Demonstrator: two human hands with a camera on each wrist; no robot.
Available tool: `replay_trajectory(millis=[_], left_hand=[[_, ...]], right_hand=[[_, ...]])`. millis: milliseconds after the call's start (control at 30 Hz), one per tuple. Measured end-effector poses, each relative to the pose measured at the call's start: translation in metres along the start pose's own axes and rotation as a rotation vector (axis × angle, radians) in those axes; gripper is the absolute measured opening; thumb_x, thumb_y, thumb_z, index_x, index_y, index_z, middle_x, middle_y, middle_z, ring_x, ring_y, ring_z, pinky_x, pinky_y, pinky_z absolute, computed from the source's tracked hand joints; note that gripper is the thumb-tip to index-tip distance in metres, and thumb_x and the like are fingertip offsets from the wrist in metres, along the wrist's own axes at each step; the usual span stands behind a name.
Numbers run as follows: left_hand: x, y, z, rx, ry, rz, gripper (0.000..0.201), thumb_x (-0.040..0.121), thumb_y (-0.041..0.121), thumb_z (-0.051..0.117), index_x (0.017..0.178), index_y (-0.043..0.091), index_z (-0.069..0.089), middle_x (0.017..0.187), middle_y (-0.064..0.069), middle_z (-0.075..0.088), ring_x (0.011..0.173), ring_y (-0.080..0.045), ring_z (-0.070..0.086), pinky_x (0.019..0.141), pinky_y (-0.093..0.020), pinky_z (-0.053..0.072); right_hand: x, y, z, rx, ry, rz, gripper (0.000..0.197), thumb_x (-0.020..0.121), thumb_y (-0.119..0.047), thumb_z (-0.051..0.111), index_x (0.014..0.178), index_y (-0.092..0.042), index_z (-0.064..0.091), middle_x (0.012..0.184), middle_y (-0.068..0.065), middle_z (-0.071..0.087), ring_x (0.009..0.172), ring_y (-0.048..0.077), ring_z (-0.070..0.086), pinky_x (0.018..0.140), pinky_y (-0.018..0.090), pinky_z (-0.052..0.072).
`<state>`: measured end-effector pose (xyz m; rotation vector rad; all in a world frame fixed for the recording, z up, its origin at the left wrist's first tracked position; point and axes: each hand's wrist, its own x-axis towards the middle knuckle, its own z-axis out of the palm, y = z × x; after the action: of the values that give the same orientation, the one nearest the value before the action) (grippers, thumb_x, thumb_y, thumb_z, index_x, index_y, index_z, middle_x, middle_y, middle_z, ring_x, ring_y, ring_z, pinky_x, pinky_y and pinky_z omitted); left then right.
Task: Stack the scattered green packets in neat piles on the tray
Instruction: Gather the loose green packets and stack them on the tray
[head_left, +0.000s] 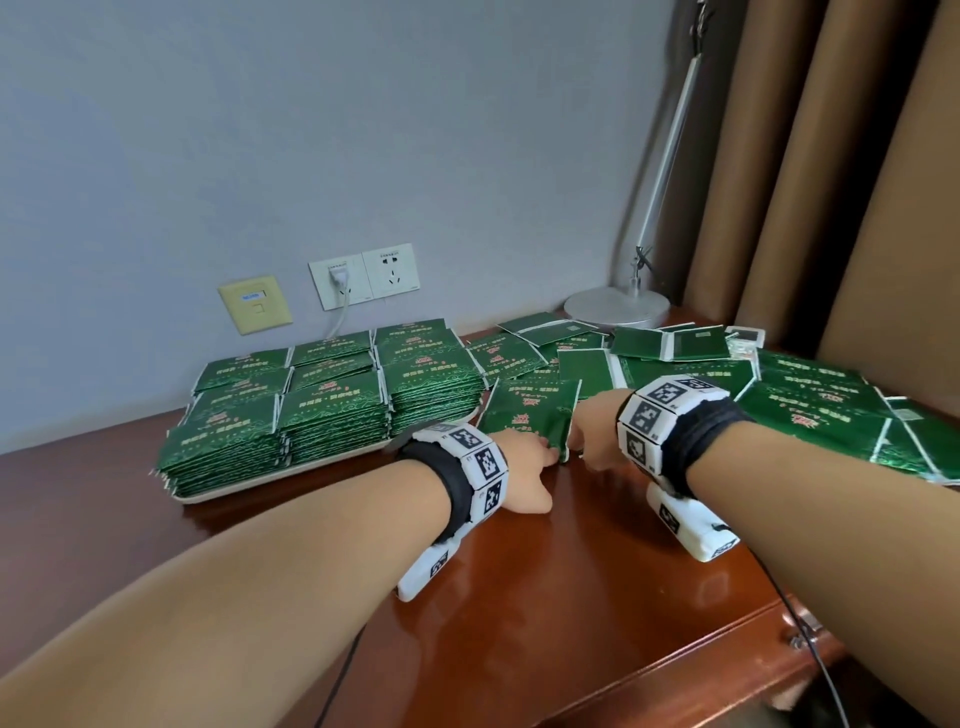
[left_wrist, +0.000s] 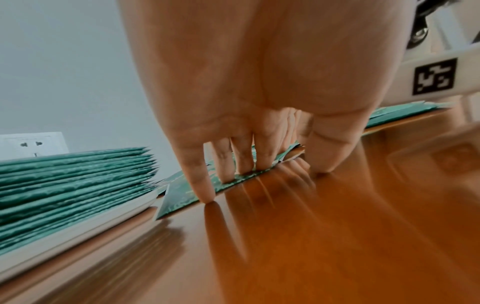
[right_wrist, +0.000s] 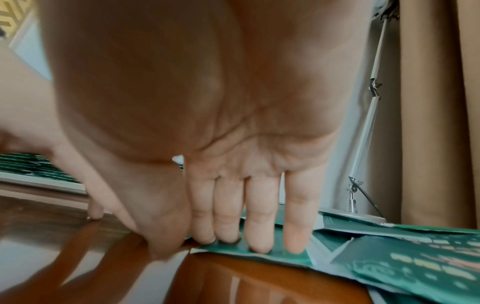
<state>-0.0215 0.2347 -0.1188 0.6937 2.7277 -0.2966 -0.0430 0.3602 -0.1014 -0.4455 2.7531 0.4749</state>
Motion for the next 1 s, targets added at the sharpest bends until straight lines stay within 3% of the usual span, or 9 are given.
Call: replay_trajectory(millis=[67,200,400,533,767,900,1000], left_hand=[[-0.007,0.002,0.0,0.001,-0.004,0.013,0.069,0.092,0.029,0.051,0.153,0.017,0.021,0.16,-0.004,0.017,0.146,-0.022,0.018,0.116,-0.034,0.025],[-0.023,0.003,0.006,-0.008,0.009,0.028,0.07,0.091,0.029,0.053,0.153,0.02,0.021,0.16,-0.001,0.016,0.147,-0.018,0.013,0.117,-0.033,0.02],[-0.049,0.005,0.016,-0.031,0.011,0.026,0.07,0.089,0.033,0.054,0.152,0.027,0.024,0.157,-0.001,0.023,0.144,-0.021,0.021,0.115,-0.037,0.026],[-0.07,0.008,0.021,-0.011,0.01,0.01,0.065,0.09,0.035,0.052,0.15,0.029,0.028,0.154,-0.002,0.029,0.142,-0.023,0.026,0.112,-0.037,0.03],[-0.11,-0.001,0.033,-0.043,0.006,-0.059,0.058,0.089,0.034,0.053,0.145,0.031,0.039,0.136,-0.002,0.046,0.124,-0.023,0.045,0.087,-0.025,0.037],[-0.135,-0.016,0.039,-0.078,-0.029,-0.14,0.058,0.085,0.033,0.053,0.142,0.034,0.044,0.121,-0.001,0.055,0.112,-0.022,0.053,0.092,-0.03,0.047],[-0.155,-0.03,0.046,-0.083,-0.066,-0.195,0.06,0.081,0.036,0.052,0.141,0.036,0.045,0.113,-0.001,0.059,0.106,-0.022,0.056,0.091,-0.035,0.05]], right_hand=[[-0.003,-0.002,0.002,-0.005,-0.002,-0.012,0.039,0.091,-0.02,0.049,0.129,-0.016,0.058,0.121,0.003,0.062,0.105,0.022,0.062,0.087,0.029,0.05],[-0.012,-0.009,0.004,0.006,-0.005,-0.034,0.04,0.088,-0.02,0.052,0.128,-0.018,0.06,0.119,0.002,0.064,0.097,0.022,0.062,0.08,0.028,0.049],[-0.02,-0.018,0.003,0.014,-0.025,-0.079,0.039,0.088,-0.021,0.056,0.126,-0.014,0.061,0.115,0.004,0.064,0.094,0.022,0.061,0.076,0.028,0.048],[-0.03,-0.031,0.003,0.019,-0.02,-0.123,0.029,0.085,-0.021,0.059,0.111,-0.011,0.066,0.105,0.006,0.066,0.085,0.024,0.059,0.073,0.028,0.047],[-0.045,-0.069,0.003,-0.002,0.06,-0.207,0.04,0.081,-0.026,0.058,0.12,-0.022,0.066,0.11,0.0,0.069,0.097,0.02,0.065,0.086,0.033,0.054],[-0.05,-0.102,-0.006,-0.031,0.073,-0.283,0.039,0.081,-0.025,0.058,0.119,-0.023,0.066,0.104,-0.001,0.07,0.089,0.019,0.066,0.083,0.031,0.055],[-0.052,-0.128,-0.016,-0.078,0.065,-0.353,0.041,0.085,-0.025,0.057,0.125,-0.021,0.063,0.109,0.0,0.069,0.095,0.02,0.066,0.084,0.03,0.054]])
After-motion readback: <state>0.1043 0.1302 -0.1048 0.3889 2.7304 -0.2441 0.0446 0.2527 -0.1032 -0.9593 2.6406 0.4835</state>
